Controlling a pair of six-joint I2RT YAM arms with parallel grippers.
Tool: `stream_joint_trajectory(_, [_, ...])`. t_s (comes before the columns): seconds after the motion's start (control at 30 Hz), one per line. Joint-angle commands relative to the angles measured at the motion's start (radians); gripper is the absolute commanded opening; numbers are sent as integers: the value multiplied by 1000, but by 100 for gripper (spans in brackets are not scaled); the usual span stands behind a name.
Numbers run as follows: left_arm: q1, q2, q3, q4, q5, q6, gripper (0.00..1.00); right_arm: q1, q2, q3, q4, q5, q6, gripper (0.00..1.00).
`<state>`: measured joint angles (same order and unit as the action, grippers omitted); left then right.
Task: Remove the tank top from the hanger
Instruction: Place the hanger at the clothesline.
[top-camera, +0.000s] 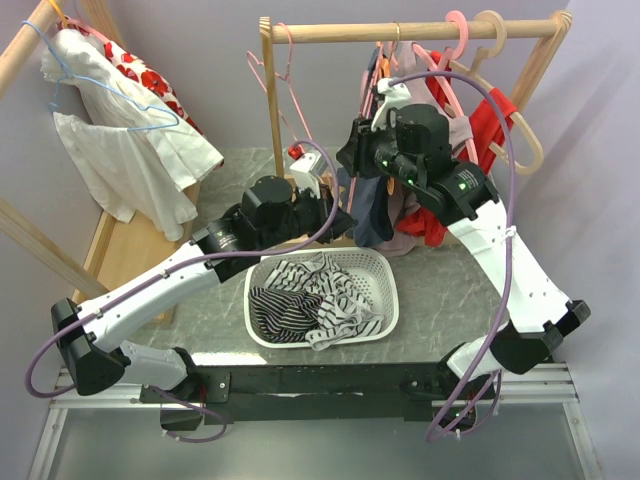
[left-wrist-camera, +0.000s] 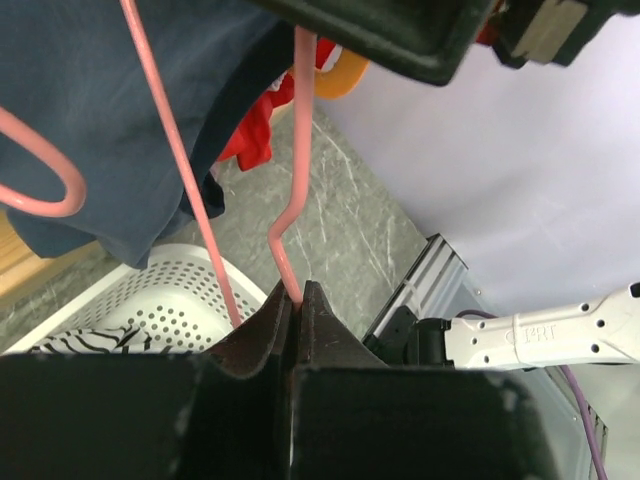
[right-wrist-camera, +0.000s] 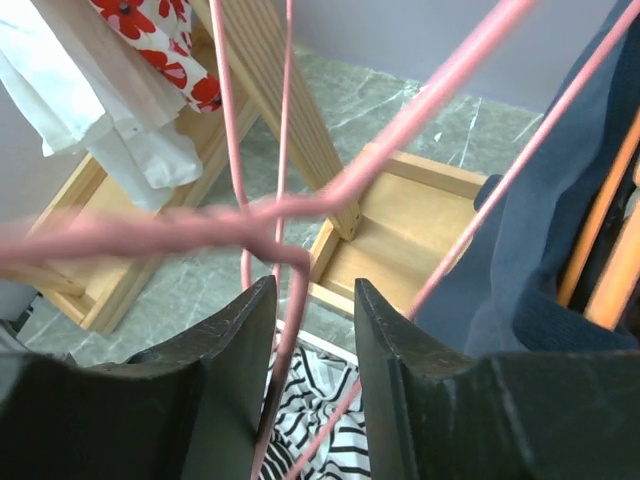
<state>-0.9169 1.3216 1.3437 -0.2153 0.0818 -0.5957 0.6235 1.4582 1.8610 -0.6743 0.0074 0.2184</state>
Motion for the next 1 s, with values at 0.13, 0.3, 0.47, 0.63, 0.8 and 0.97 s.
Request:
stream_joint_trajectory(0.13, [29,-45,23,-18,-63,-12,1,-30,-154,-45,94,-70,-31,56])
stream_joint_trajectory(0.3, [56,-55,-11,-3,-66,-33,1,-30,-234,-71,134,-128,-33,56])
stream_joint_trajectory(0.47, [82,-35,38,-35,-54,-24,1,-28,-286,-97,120,-158,-17,57])
stream_joint_trajectory(0.63, [122,-10,83,-73,-50,-41,1,-28,-374,-181,137,-161,-2,57])
stream_joint_trajectory(0.8, [147,13,97,-55,-7,-81,1,-28,-436,-253,133,-130,4,57])
stream_joint_trajectory(0.97, [147,51,127,-56,-17,-128,1,-30,-444,-298,104,-113,-11,57])
